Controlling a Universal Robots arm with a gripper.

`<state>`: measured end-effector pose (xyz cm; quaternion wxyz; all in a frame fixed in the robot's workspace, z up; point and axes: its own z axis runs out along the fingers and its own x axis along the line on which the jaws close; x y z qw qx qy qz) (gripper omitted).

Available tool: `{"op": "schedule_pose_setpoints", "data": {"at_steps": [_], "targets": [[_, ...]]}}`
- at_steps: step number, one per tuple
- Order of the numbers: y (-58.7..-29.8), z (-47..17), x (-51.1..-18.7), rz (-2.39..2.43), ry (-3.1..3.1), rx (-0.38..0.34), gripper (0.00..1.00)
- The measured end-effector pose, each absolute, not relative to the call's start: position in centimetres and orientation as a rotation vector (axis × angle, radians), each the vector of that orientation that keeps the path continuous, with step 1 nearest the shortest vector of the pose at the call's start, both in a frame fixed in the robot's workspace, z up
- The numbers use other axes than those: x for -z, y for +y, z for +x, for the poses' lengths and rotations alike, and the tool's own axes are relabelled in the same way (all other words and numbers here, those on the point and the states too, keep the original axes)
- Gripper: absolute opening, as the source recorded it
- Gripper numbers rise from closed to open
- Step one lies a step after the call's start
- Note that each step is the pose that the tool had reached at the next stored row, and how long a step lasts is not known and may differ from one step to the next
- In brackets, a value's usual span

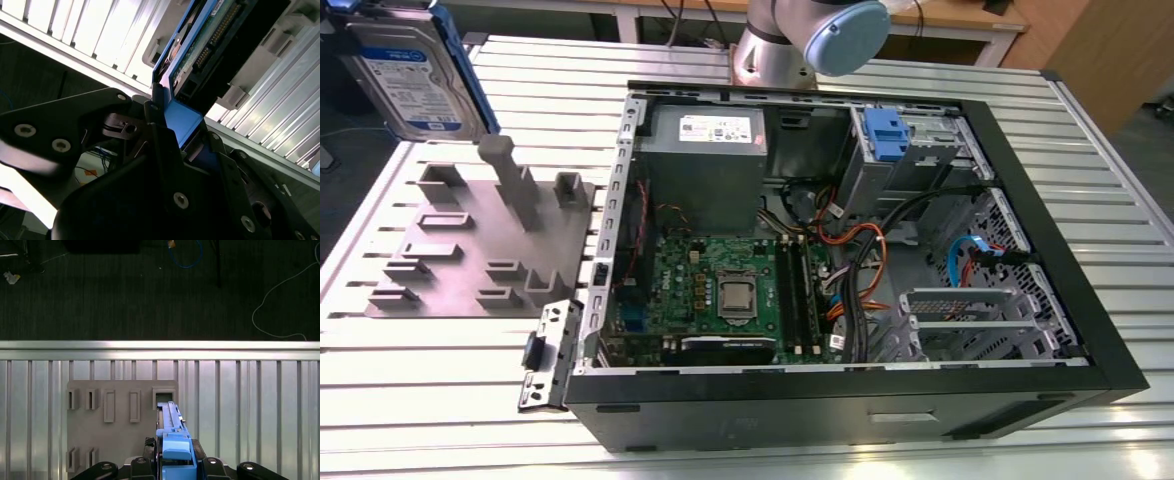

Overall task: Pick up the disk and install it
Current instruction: 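Pick up the disk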

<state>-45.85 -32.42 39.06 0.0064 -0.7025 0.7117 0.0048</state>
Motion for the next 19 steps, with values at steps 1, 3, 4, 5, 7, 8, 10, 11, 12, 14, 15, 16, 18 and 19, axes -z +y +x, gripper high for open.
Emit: {"op": "schedule_pose_setpoints", "data": {"at_steps": [1, 3, 4, 5, 7, 8, 10, 11, 12, 14, 15, 16, 18, 19], "targets": [[-32.42, -45.85, -39.09, -2.198, 2.227, -0.015, 0.37], [-32.42, -45.85, -39.10, -2.198, 2.227, -0.015, 0.37], [-32.42, -45.85, -39.13, -2.198, 2.227, -0.015, 0.37], [-32.42, -45.86, -39.15, -2.198, 2.227, -0.015, 0.37], [-32.42, -45.85, -39.20, -2.198, 2.227, -0.015, 0.37], [-32.42, -45.85, -39.24, -2.198, 2.227, -0.015, 0.37], [-32.42, -45.85, -39.32, -2.198, 2.227, -0.015, 0.37], [-32.42, -45.85, -39.34, -2.198, 2.227, -0.015, 0.37], [-32.42, -45.85, -39.37, -2.198, 2.227, -0.015, 0.37], [-32.42, -45.85, -39.42, -2.198, 2.227, -0.015, 0.37], [-32.42, -45.85, -39.45, -2.198, 2.227, -0.015, 0.37], [-32.42, -45.85, -39.46, -2.198, 2.227, -0.015, 0.37], [-32.42, -45.85, -39.50, -2.198, 2.227, -0.015, 0.37], [-32.42, -45.85, -39.52, -2.198, 2.227, -0.015, 0.37]]}}
